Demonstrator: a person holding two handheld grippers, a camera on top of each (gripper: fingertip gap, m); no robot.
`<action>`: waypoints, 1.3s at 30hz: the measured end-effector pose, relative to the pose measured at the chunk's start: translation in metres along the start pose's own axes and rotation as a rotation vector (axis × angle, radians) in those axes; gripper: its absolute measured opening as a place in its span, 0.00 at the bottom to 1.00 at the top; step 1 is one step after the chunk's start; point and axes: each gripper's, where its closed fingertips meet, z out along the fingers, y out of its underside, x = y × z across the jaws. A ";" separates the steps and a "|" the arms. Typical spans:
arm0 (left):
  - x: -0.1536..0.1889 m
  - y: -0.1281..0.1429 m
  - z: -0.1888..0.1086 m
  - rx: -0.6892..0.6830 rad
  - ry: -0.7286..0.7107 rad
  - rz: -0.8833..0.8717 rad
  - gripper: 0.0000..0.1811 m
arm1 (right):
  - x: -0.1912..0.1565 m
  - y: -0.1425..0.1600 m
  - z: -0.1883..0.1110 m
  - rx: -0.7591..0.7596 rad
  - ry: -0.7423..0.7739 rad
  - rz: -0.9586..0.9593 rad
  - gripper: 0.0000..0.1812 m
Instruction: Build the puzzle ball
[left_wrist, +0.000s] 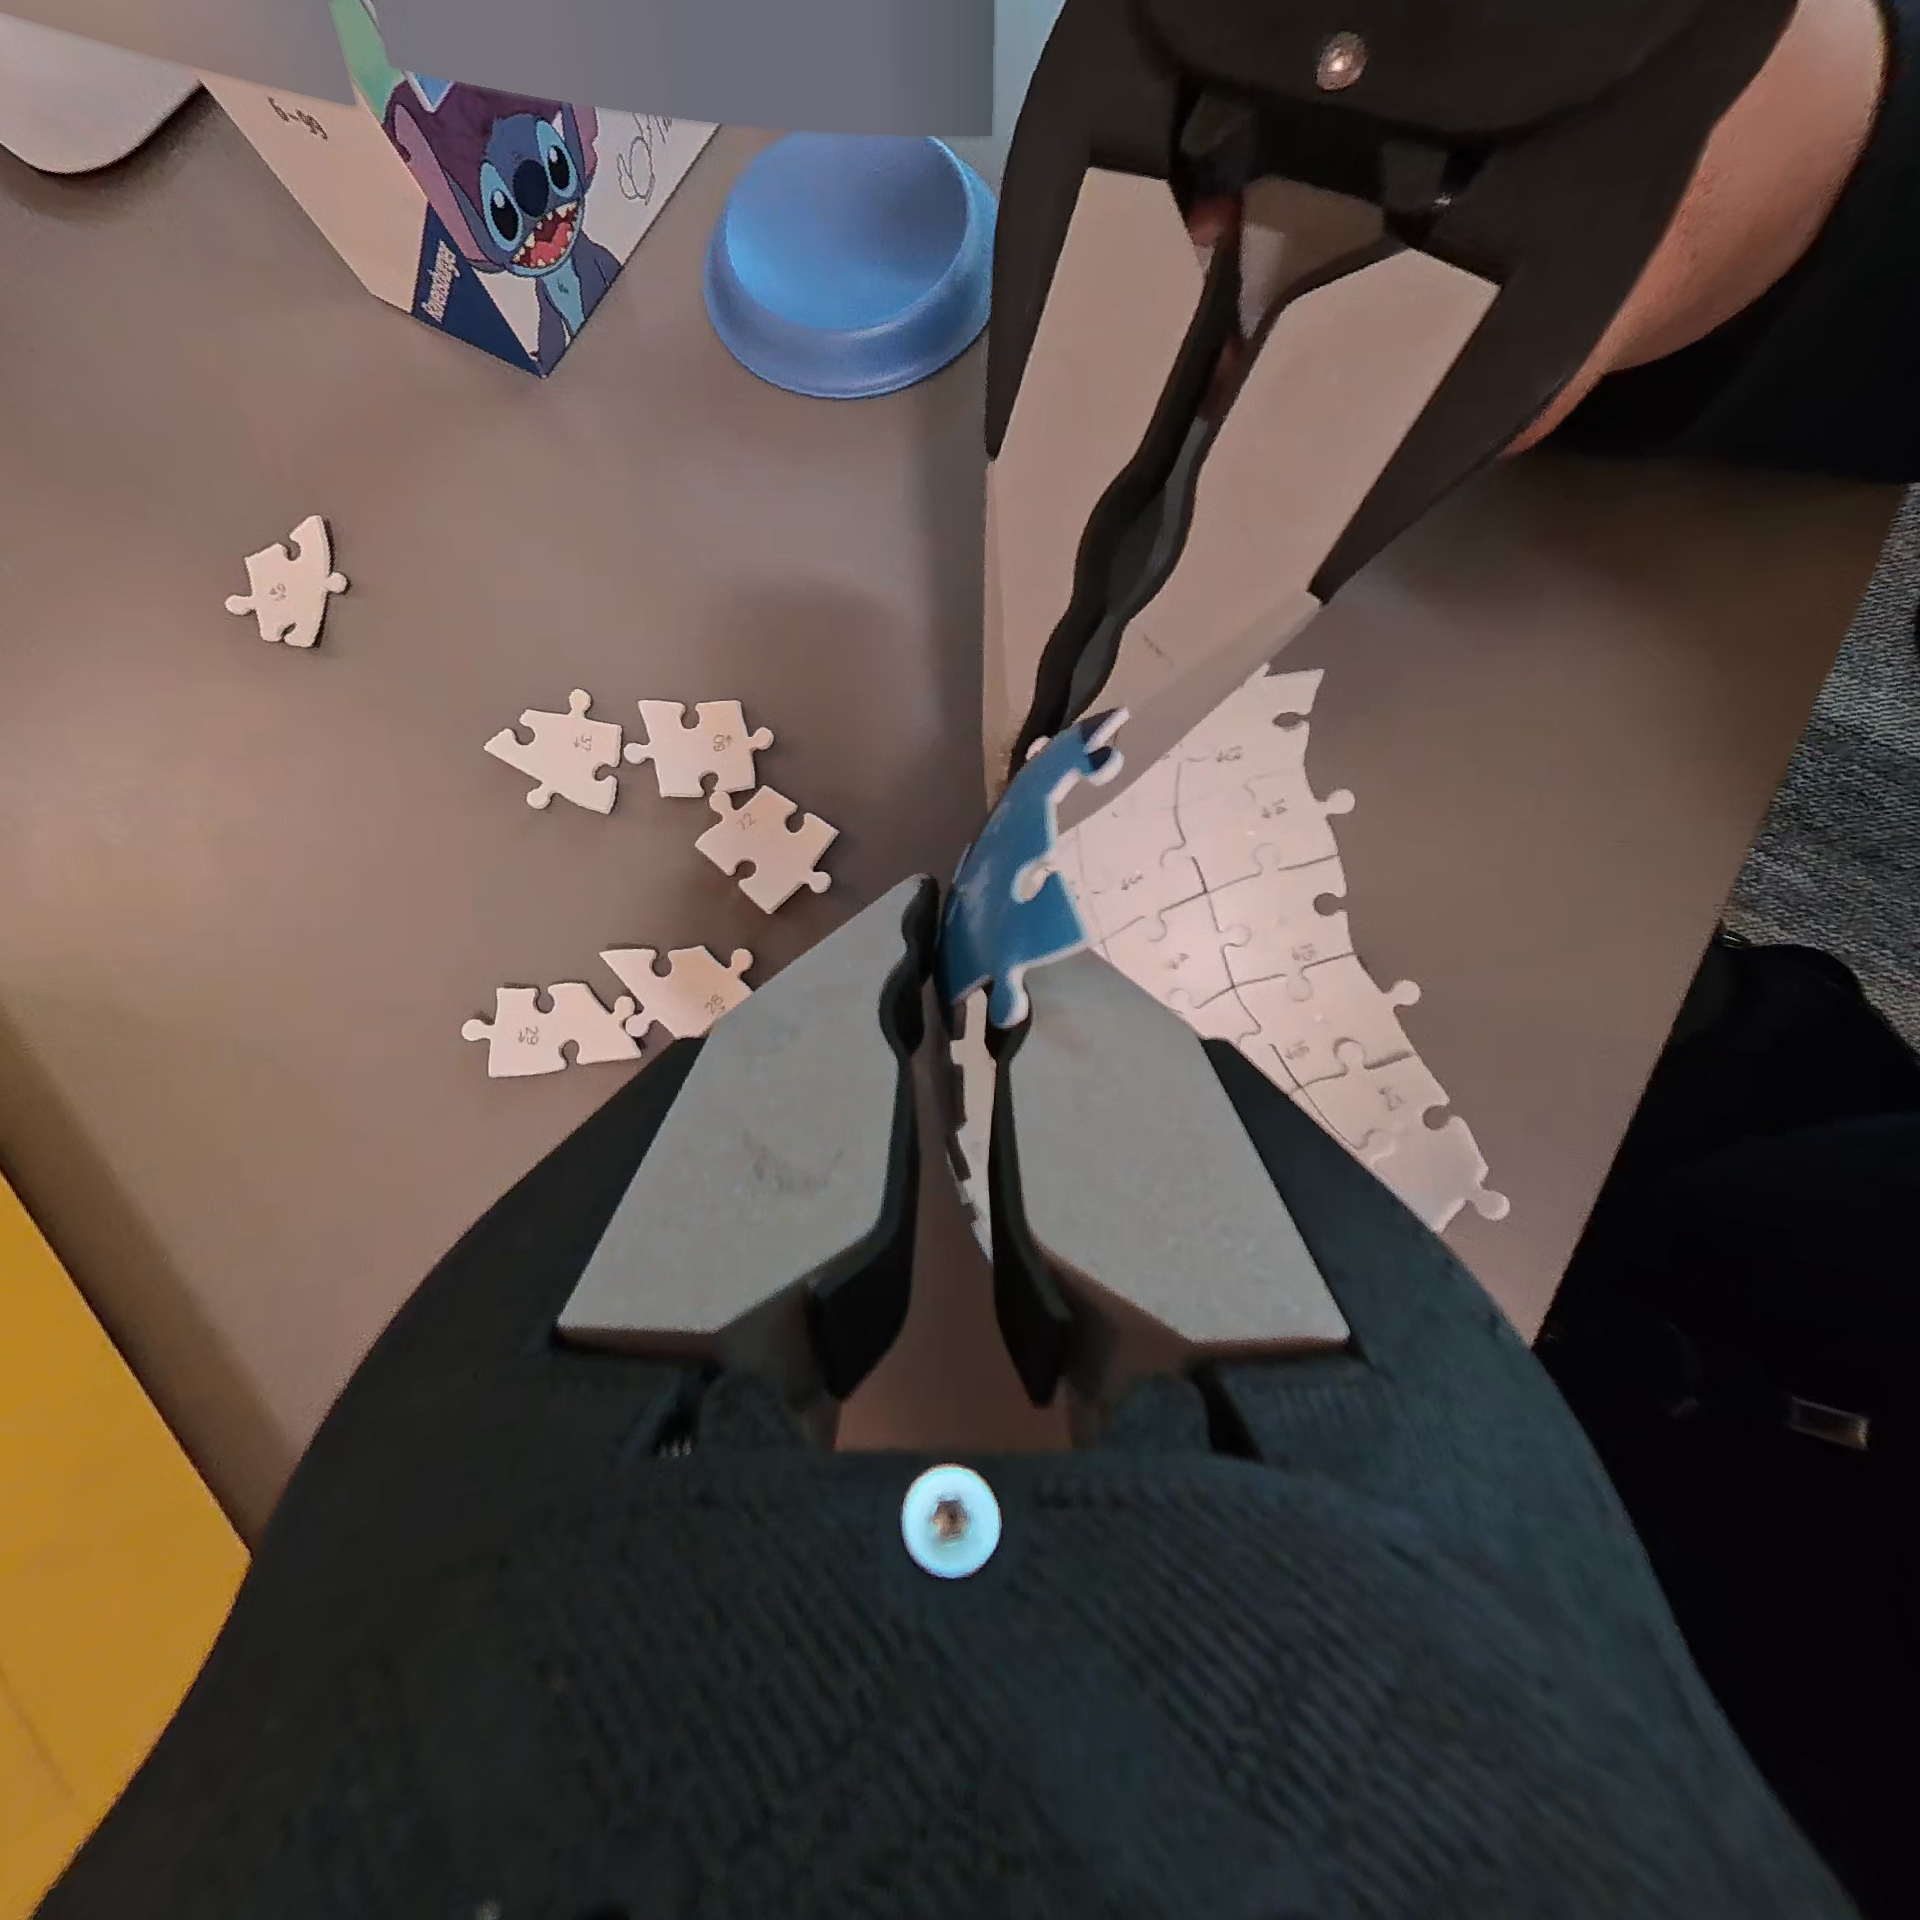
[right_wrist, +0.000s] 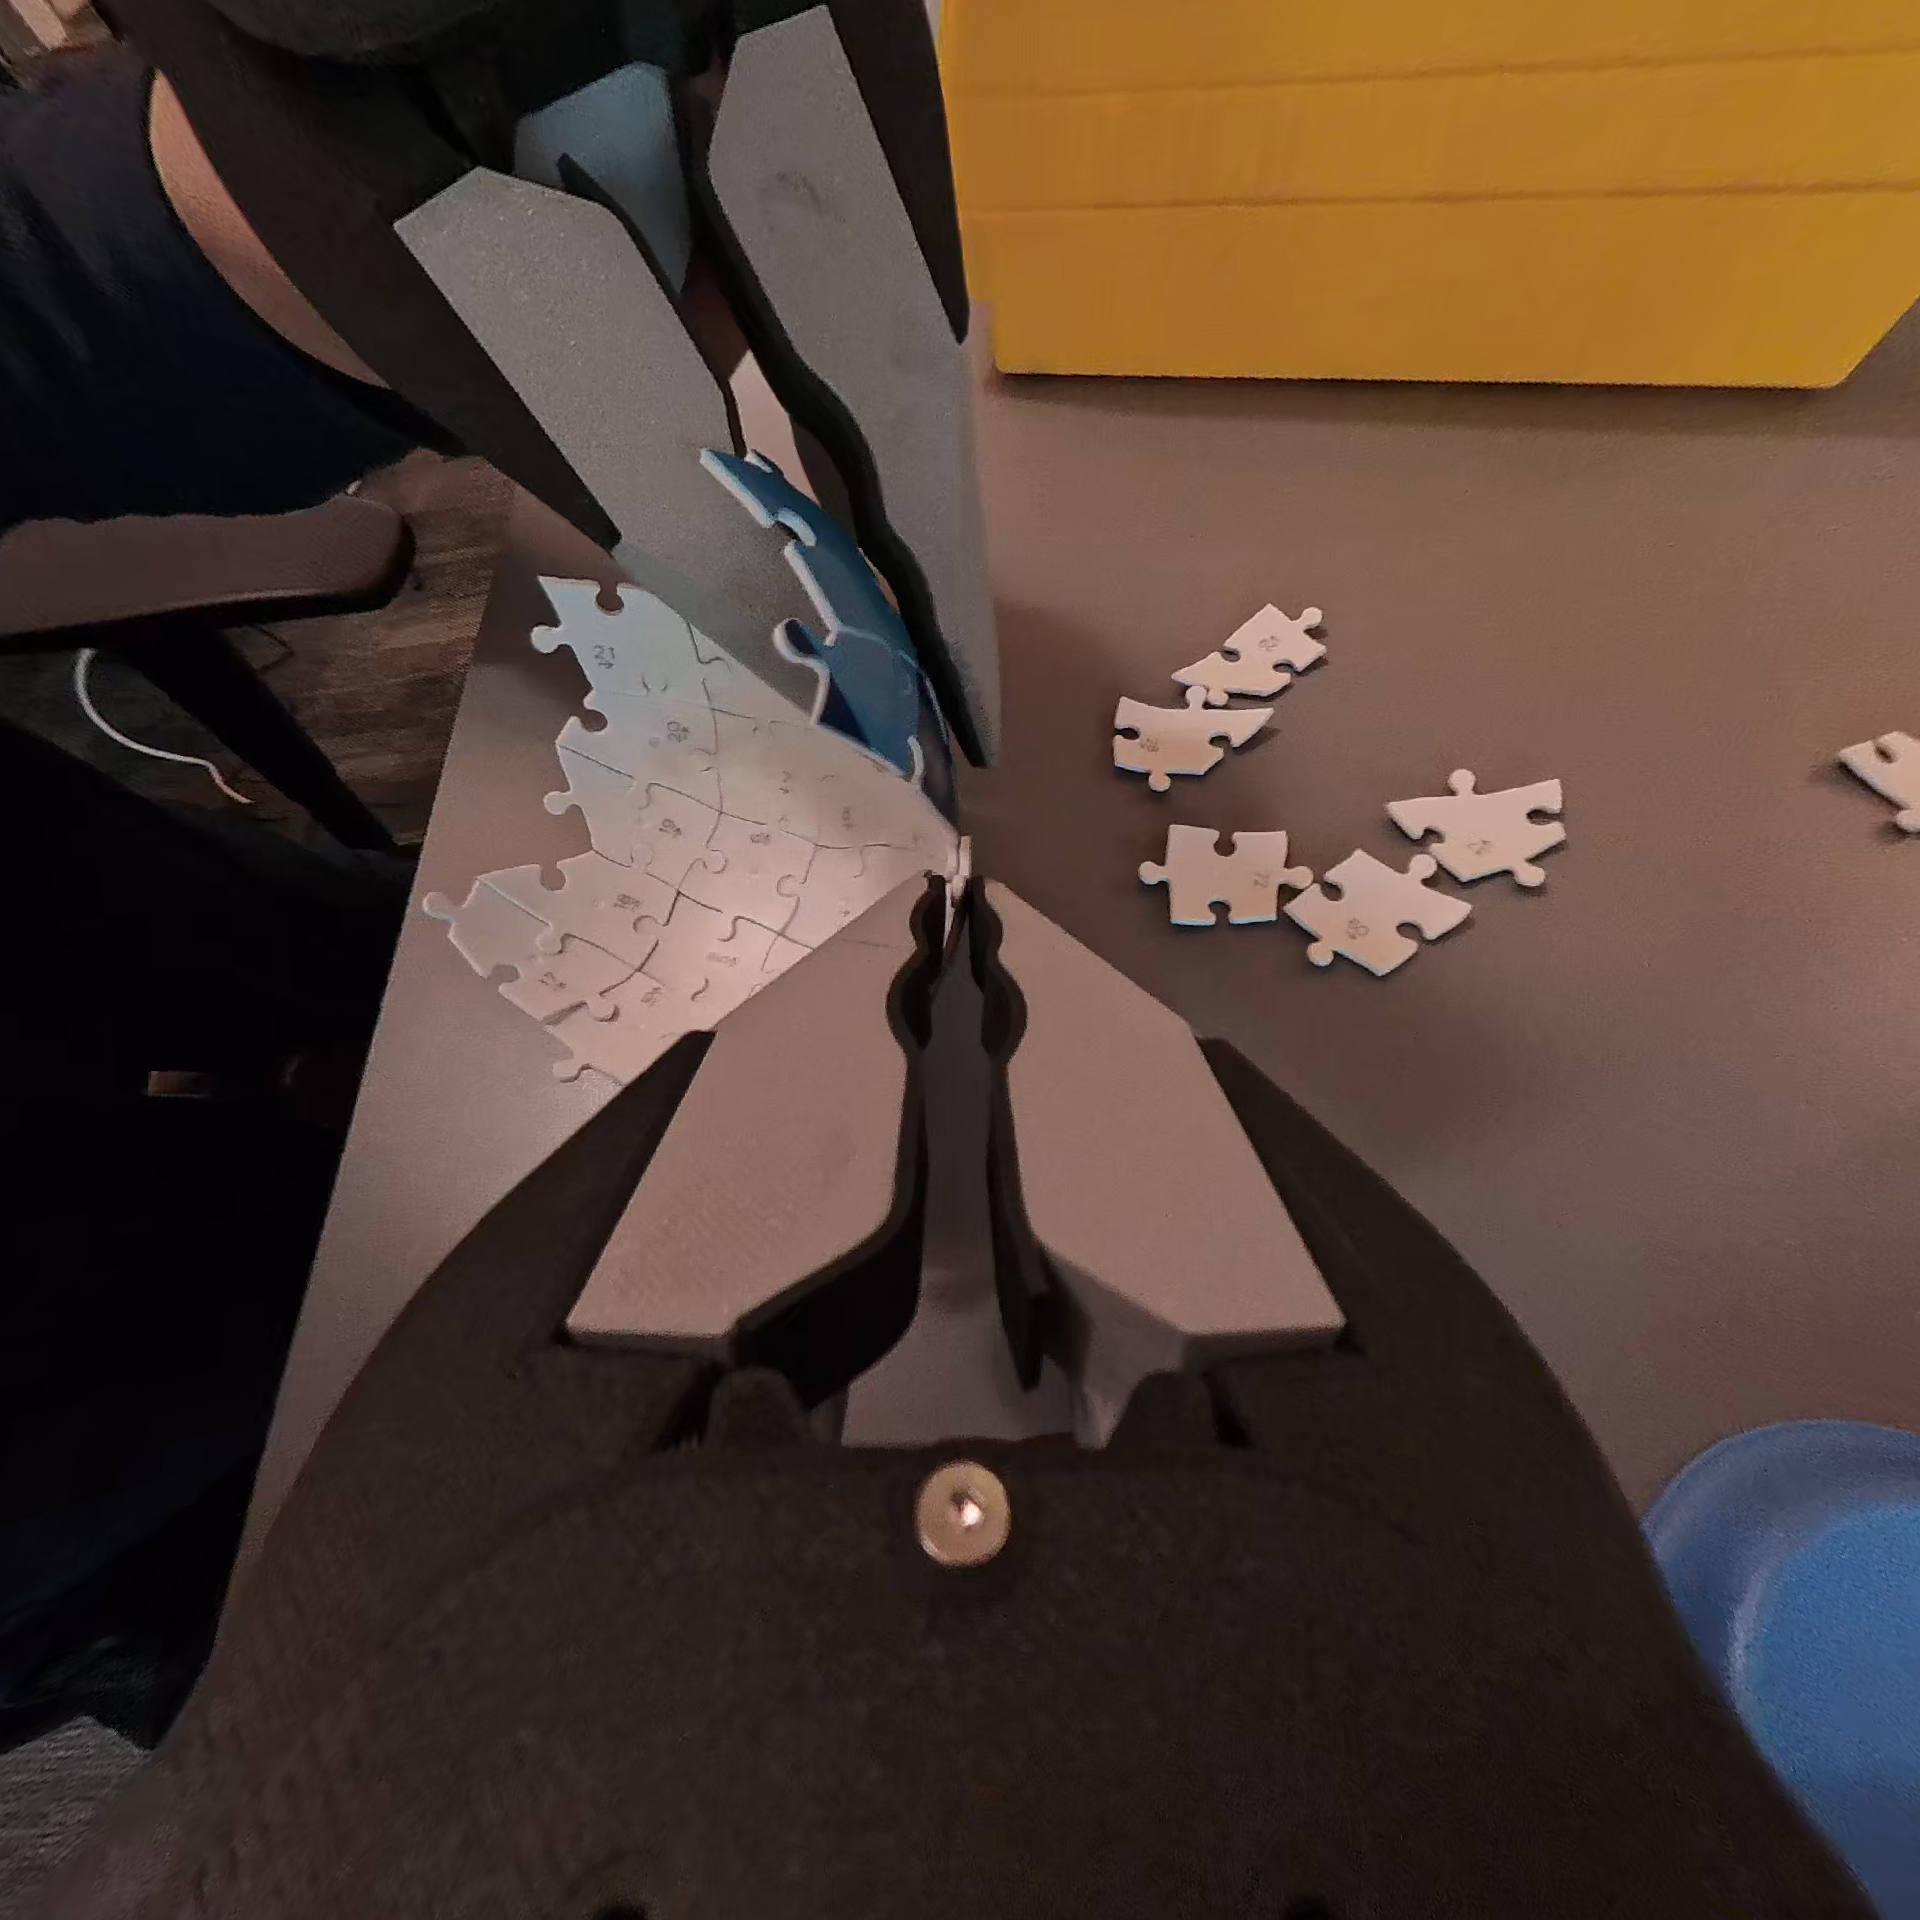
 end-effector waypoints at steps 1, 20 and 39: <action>0.000 0.000 0.000 0.003 0.000 -0.003 0.02 | 0.000 0.000 0.000 0.002 0.008 -0.015 0.00; 0.001 0.000 -0.008 0.036 0.041 -0.014 0.02 | -0.004 -0.008 0.000 0.048 0.140 -0.372 0.00; -0.005 0.001 -0.004 0.007 0.019 -0.048 0.02 | 0.004 -0.007 0.002 0.004 0.137 -0.102 0.01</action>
